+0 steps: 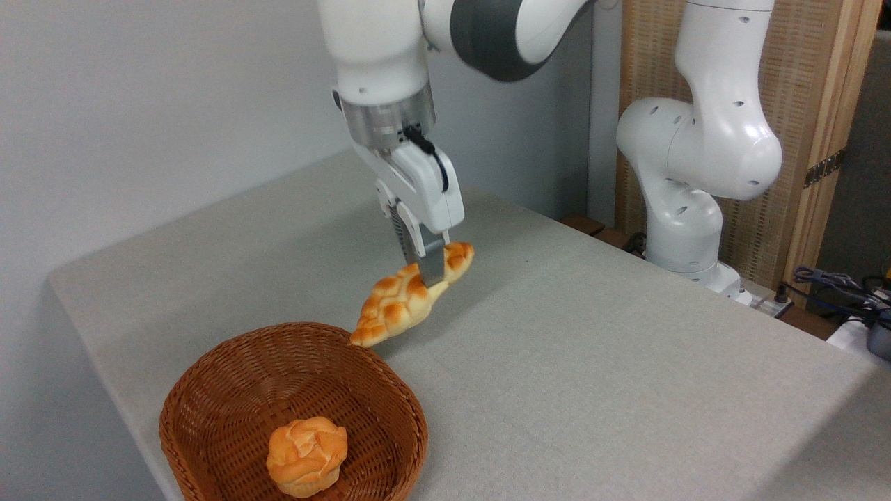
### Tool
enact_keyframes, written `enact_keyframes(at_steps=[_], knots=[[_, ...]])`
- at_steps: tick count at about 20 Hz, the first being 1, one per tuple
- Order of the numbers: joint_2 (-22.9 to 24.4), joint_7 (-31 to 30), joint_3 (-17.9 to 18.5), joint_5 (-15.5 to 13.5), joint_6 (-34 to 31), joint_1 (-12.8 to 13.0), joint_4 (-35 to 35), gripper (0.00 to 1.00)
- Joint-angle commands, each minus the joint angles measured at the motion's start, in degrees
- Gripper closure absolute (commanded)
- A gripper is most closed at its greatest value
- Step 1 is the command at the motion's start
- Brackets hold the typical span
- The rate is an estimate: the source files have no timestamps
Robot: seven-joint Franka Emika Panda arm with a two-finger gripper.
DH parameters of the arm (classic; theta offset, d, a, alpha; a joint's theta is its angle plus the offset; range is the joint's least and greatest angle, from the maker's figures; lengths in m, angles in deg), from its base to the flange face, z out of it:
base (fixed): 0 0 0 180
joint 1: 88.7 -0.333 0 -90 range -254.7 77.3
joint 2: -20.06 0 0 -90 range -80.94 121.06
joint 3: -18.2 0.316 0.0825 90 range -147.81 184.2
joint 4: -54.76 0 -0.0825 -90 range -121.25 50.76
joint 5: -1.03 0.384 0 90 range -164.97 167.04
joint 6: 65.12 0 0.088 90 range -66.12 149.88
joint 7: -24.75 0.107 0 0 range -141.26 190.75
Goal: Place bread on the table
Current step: 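Lift the braided roll out of the basket and carry it onto the table, then lower the braided roll onto the table surface and open the gripper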
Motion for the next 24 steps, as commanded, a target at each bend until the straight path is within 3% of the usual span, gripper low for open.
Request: enact_keyframes(at_steps=[1,2,3,4,6,8,9,24], knots=[[0.37,0.15,0.85,2.32,0.77,3.12,-3.87,0.54],[-0.15,0.15,0.85,2.32,0.86,3.3,-3.87,0.47],[-0.68,0.15,0.77,2.32,0.86,3.39,-3.87,0.33],[-0.95,0.15,0.76,2.32,0.86,3.56,-3.87,0.27],[-1.56,0.23,0.76,2.4,0.86,4.35,-4.66,0.26],[-1.83,0.23,0.76,2.4,0.86,4.35,-4.58,0.05],[-1.83,0.23,0.76,2.4,0.77,4.35,-4.58,0.0],[-1.21,-0.03,0.85,2.4,-0.46,4.27,-1.5,0.0]])
